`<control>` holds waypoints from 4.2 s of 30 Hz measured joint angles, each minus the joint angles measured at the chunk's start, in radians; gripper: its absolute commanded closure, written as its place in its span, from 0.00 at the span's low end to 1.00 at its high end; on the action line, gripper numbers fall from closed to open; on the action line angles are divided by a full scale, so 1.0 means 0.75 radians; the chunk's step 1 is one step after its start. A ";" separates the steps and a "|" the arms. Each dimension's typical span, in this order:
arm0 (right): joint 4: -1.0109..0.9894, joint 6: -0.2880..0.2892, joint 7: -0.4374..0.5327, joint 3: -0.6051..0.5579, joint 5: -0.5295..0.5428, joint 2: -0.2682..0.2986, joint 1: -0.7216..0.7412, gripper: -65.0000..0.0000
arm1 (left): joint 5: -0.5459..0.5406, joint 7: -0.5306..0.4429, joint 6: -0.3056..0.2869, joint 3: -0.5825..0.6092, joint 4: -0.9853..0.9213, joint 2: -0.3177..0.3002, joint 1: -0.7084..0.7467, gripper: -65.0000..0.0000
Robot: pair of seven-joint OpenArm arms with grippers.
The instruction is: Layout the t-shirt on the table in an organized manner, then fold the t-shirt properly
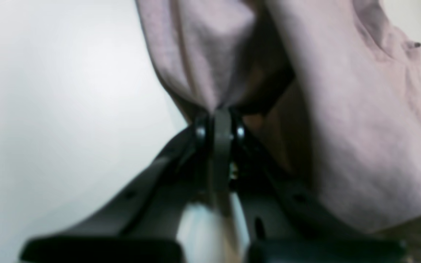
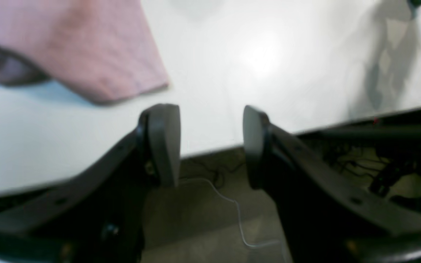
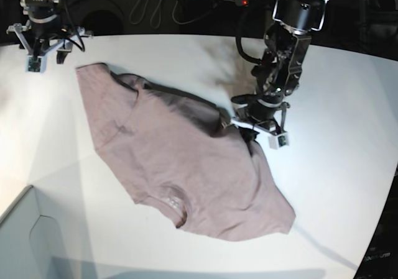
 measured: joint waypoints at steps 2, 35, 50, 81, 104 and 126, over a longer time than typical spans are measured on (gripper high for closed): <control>0.000 0.065 -0.024 0.001 -0.001 0.000 0.039 0.57 | 0.004 0.009 -0.006 0.008 0.070 -0.040 0.021 1.00; -0.639 0.486 -0.060 -0.070 0.008 0.011 0.499 1.00 | 0.009 0.007 0.012 -0.186 0.662 -0.276 0.437 1.00; 0.042 0.598 -0.043 0.055 -0.007 -0.004 0.185 1.00 | 0.020 0.025 0.002 -0.183 0.956 -0.310 0.465 1.00; 0.023 0.774 0.030 0.410 -0.021 -0.098 0.251 1.00 | 0.020 0.015 -0.003 0.542 0.309 -0.044 -0.440 0.98; 0.021 0.774 -0.029 0.403 -0.020 -0.093 0.300 1.00 | 0.006 0.003 0.008 0.272 0.261 -0.190 -0.146 0.50; -0.012 0.774 -0.030 0.402 -0.021 -0.085 0.327 1.00 | 0.005 -0.059 -0.023 0.261 -0.179 -0.022 -0.175 0.52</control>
